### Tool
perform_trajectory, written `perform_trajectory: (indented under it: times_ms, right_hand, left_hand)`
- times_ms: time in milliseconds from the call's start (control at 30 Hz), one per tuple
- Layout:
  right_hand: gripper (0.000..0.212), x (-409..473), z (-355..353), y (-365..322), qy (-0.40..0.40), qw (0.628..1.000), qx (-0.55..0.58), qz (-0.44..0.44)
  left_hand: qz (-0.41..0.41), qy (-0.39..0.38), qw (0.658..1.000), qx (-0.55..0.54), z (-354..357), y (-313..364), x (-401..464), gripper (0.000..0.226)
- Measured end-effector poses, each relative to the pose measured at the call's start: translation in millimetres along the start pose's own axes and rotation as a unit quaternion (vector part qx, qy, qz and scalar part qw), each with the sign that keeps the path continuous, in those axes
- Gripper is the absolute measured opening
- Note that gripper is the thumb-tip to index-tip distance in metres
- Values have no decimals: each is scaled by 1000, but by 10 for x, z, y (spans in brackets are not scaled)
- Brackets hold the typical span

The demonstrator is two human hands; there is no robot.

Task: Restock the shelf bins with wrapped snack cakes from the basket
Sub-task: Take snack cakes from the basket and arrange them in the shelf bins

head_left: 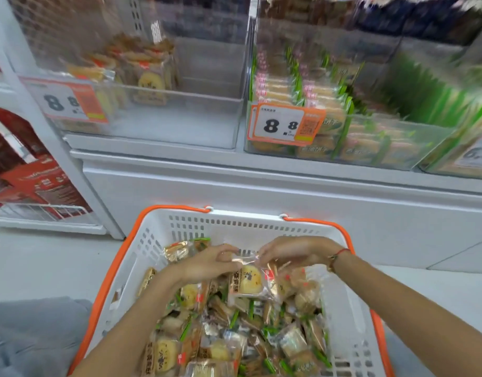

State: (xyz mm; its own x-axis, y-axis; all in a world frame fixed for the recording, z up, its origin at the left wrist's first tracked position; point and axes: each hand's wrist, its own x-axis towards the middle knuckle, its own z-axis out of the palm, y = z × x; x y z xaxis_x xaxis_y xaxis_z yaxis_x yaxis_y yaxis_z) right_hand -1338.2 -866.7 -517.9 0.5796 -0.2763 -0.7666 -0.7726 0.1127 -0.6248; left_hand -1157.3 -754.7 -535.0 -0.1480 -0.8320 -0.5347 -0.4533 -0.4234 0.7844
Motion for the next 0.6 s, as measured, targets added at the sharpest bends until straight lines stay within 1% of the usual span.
perform_trajectory:
  times_ms: [67, 133, 200, 233, 300, 367, 400, 433, 500, 600]
  right_hand:
    - [16, -213, -121, -182, 1, 999, -33, -7]
    - [25, -429, -177, -360, 30, 998, -50, -38]
    - [29, -600, -183, -525, 80, 993, -48, -78]
    - [32, -679, -174, -610, 113, 987, -43, -102]
    - [41, -783, -125, -750, 172, 973, 1, -156]
    - [52, -852, -70, -880, 225, 951, 32, -211]
    - [55, -888, -46, -971, 252, 938, 26, -236]
    - [53, -922, -15, -1047, 271, 926, 22, -261]
    - [43, -965, 37, -1224, 289, 903, 18, -317]
    - [32, -989, 142, -1498, 304, 882, 18, -361]
  left_hand:
    - [15, 25, 999, -34, -78, 140, -53, 42]
    - [32, 35, 995, -92, -133, 275, -123, 37]
    - [56, 53, 989, -126, -192, 397, -224, 35]
    - [72, 74, 986, -129, -237, 460, -279, 34]
    - [111, 132, 973, -151, -321, 550, -389, 31]
    - [147, 197, 947, -206, -380, 625, -476, 25]
    - [166, 238, 928, -235, -411, 675, -526, 23]
    - [185, 278, 905, -263, -419, 724, -580, 20]
    - [221, 344, 860, -307, -464, 818, -682, 20]
    - [265, 410, 810, -326, -574, 971, -852, 15]
